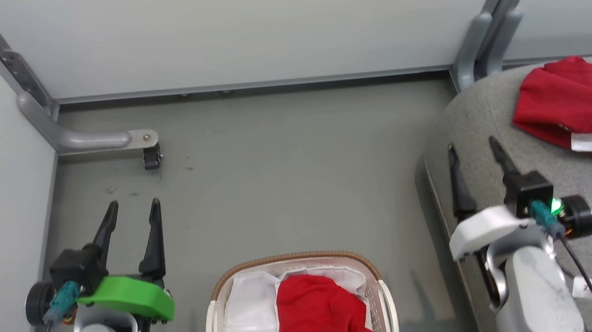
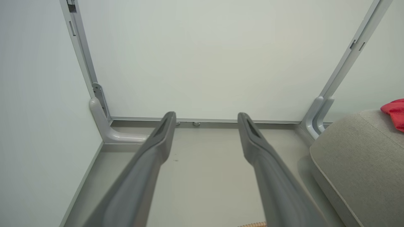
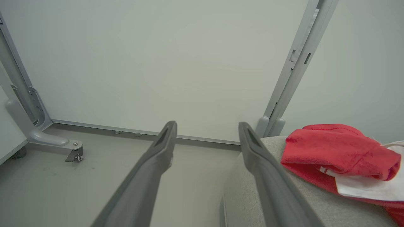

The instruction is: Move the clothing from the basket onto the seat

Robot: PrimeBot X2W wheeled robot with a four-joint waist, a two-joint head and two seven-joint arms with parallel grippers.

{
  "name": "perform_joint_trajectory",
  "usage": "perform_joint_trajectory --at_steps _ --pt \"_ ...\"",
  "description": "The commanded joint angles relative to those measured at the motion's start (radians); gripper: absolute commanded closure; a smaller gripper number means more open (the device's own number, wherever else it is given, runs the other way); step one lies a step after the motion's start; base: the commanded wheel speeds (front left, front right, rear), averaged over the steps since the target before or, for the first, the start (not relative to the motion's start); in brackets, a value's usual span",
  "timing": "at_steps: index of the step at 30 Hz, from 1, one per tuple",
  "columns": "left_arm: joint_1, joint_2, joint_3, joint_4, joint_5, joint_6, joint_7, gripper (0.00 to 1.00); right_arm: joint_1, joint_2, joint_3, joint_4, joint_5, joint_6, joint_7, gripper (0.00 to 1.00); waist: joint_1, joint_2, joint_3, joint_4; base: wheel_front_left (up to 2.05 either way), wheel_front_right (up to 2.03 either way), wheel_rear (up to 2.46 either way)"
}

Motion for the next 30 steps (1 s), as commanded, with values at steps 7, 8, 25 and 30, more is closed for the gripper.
perform_joint_trajectory --at_steps 7,8,25,30 --pt "0.084 -0.003 0.013 0.010 -0.029 -0.008 0.000 0.00 0.149 -0.002 0.060 -0.057 0.133 -0.001 -0.002 0.00 0.0000 0.0000 -0.080 0.040 0.00 0.00 0.00" --pt "0.090 -0.003 0.010 0.012 -0.036 -0.007 0.000 0.00 0.168 -0.002 0.058 -0.064 0.144 -0.001 -0.002 0.00 0.0000 0.0000 -0.088 0.040 0.00 0.00 0.00" --pt "0.112 -0.003 -0.028 0.034 -0.052 0.003 -0.001 0.00 0.289 -0.001 0.061 -0.109 0.182 -0.001 -0.002 0.00 0.0000 0.0000 -0.121 0.034 0.00 0.00 0.00" --pt "0.109 -0.003 -0.039 0.037 -0.051 0.000 -0.001 0.00 0.287 -0.001 0.063 -0.107 0.182 -0.001 -0.002 0.00 0.0000 0.0000 -0.120 0.034 0.00 0.00 0.00"
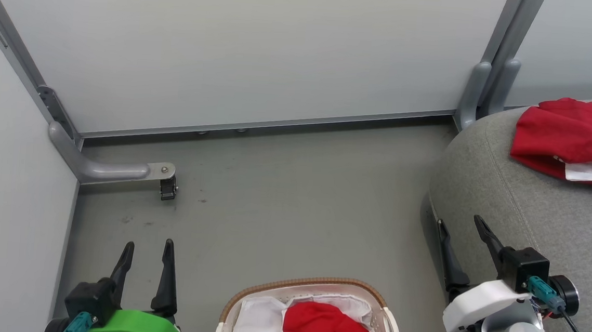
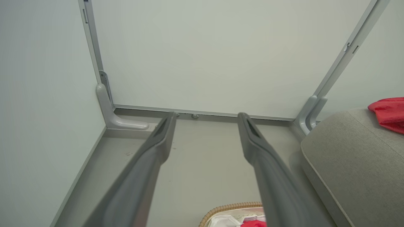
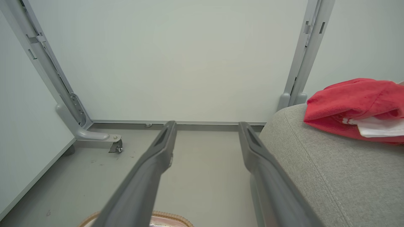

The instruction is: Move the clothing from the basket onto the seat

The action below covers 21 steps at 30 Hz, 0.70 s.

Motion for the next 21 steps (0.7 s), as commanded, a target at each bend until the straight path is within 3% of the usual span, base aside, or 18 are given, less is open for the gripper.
perform_joint_trajectory --at_steps 1,21 --pt "0.011 0.000 -0.003 0.003 0.000 0.000 -0.001 0.00 0.012 -0.004 0.000 0.000 0.007 -0.001 -0.002 0.00 0.0001 0.0000 0.000 0.000 0.00 0.00 0.00" --pt "0.001 0.000 -0.012 0.002 0.005 -0.002 -0.001 0.00 0.004 -0.004 0.001 -0.004 0.004 -0.001 -0.002 0.00 0.0001 0.0000 0.000 -0.005 0.00 0.00 0.00"
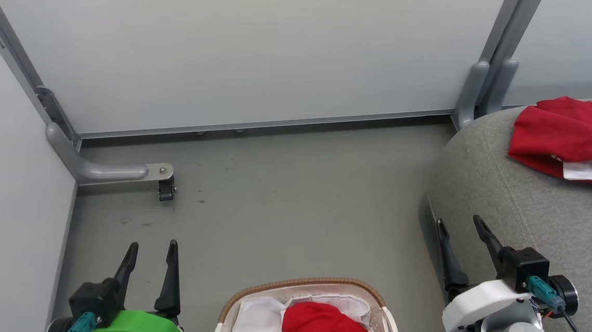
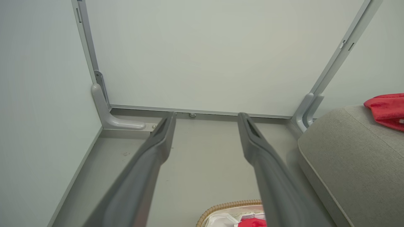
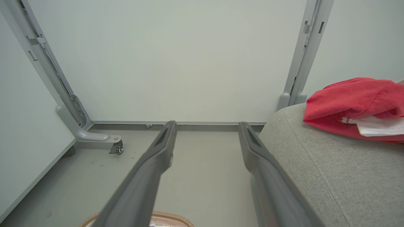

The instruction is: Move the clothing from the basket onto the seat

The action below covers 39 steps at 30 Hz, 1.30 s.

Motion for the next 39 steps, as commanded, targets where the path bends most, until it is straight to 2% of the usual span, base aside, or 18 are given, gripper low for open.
perform_joint_trajectory --at_steps 1,13,21,31,39 --pt "0.001 0.000 0.001 0.000 0.002 -0.003 -0.001 0.00 0.005 -0.004 -0.002 -0.003 -0.003 -0.001 -0.002 0.00 0.0000 0.0000 0.000 -0.001 0.00 0.00 0.00" --pt "-0.046 0.000 -0.047 0.005 0.016 -0.009 -0.001 0.00 -0.016 -0.004 -0.025 -0.030 -0.013 -0.001 -0.002 0.00 0.0000 0.0000 0.023 -0.011 0.00 0.00 0.00" --pt "-0.135 0.000 -0.154 0.054 0.051 -0.028 -0.001 0.00 -0.062 -0.003 -0.060 -0.081 -0.033 -0.001 -0.002 0.00 0.0000 0.0000 0.094 -0.037 0.00 0.00 0.00" --pt "-0.297 0.002 -0.382 0.234 0.078 -0.045 -0.001 0.00 -0.161 -0.003 -0.126 -0.161 -0.055 -0.001 -0.002 0.00 0.0000 0.0000 0.292 -0.088 0.00 0.00 0.00" --pt "-0.446 0.003 -0.525 0.436 0.173 -0.051 -0.001 0.00 -0.241 -0.003 -0.138 -0.216 -0.040 -0.001 -0.002 0.00 0.0000 0.0000 0.483 -0.154 0.00 0.00 0.00"
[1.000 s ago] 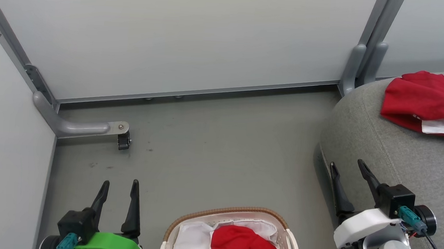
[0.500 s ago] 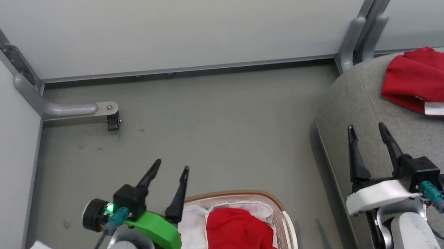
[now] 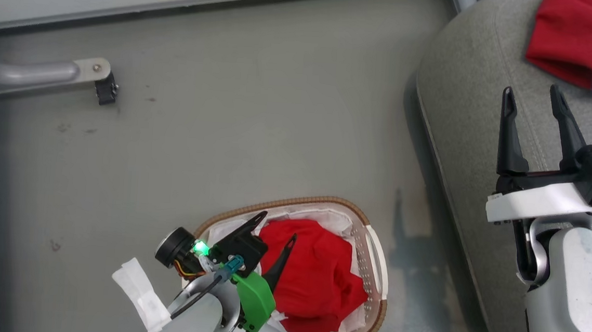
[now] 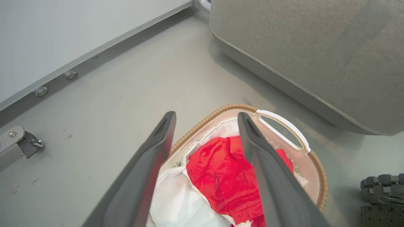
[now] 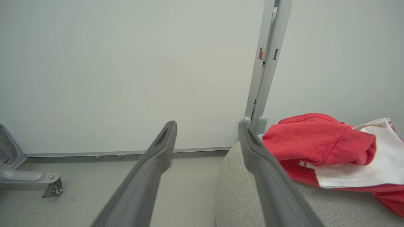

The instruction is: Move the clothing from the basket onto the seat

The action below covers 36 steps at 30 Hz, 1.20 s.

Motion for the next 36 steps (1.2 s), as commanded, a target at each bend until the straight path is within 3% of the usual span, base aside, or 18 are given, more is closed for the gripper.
perform_joint_trajectory --at_steps 1,10,20,36 --pt "-0.038 0.006 -0.017 0.028 0.014 -0.003 0.000 0.00 -0.024 -0.003 0.001 -0.013 0.009 -0.001 -0.002 0.00 -0.0001 0.0000 0.157 -0.076 0.00 0.00 0.00" --pt "-0.164 0.007 -0.118 0.205 0.021 -0.004 0.000 0.00 -0.088 -0.002 0.015 -0.079 0.046 -0.001 -0.002 0.00 -0.0001 0.0000 0.338 -0.141 0.00 0.00 0.00" --pt "-0.313 0.026 -0.119 0.384 0.031 0.016 0.000 0.00 -0.131 -0.002 0.029 -0.142 0.081 -0.001 -0.002 0.00 -0.0001 0.0000 0.480 -0.187 0.00 0.00 0.00" --pt "-0.420 0.060 -0.073 0.476 -0.006 0.158 0.000 0.00 -0.158 -0.002 0.059 -0.159 0.138 -0.001 -0.002 0.00 -0.0001 0.0000 0.564 -0.221 0.00 0.00 0.00"
